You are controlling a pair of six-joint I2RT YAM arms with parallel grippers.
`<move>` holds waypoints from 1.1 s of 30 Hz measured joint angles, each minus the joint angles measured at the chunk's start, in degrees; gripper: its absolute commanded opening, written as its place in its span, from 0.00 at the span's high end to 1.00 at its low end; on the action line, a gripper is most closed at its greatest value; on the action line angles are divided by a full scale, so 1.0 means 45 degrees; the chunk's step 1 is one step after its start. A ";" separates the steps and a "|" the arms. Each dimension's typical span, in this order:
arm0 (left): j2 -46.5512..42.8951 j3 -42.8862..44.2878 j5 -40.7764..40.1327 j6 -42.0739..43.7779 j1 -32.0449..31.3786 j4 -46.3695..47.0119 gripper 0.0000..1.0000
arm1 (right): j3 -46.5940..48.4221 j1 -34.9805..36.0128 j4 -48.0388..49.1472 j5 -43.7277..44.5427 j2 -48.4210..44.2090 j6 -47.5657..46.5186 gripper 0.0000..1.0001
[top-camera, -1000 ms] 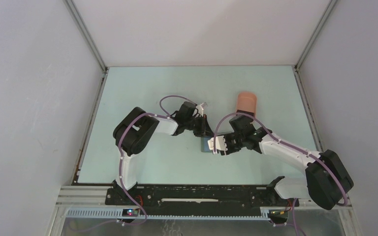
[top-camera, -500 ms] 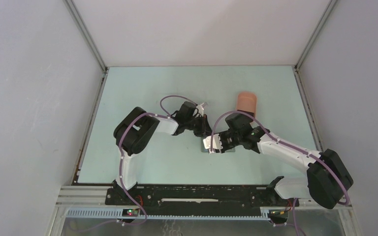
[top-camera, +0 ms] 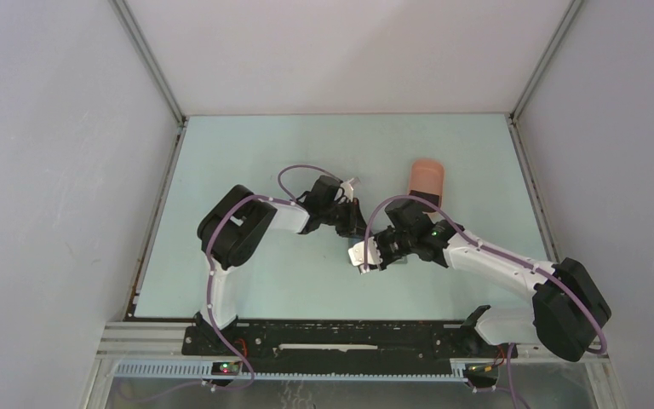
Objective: Put the credit cards into the card holder
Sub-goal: Insert the credit card into the card holder.
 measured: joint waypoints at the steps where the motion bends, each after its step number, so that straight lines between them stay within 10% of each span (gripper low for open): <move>1: 0.0000 0.0000 0.0000 0.0000 0.0000 0.0000 0.93 | 0.0000 0.0029 0.0015 0.0019 0.0000 0.0010 0.64; 33: 0.0005 0.0083 -0.0005 0.0005 -0.0005 -0.0146 0.93 | -0.0010 0.0151 0.0835 0.1098 0.0029 0.0253 0.68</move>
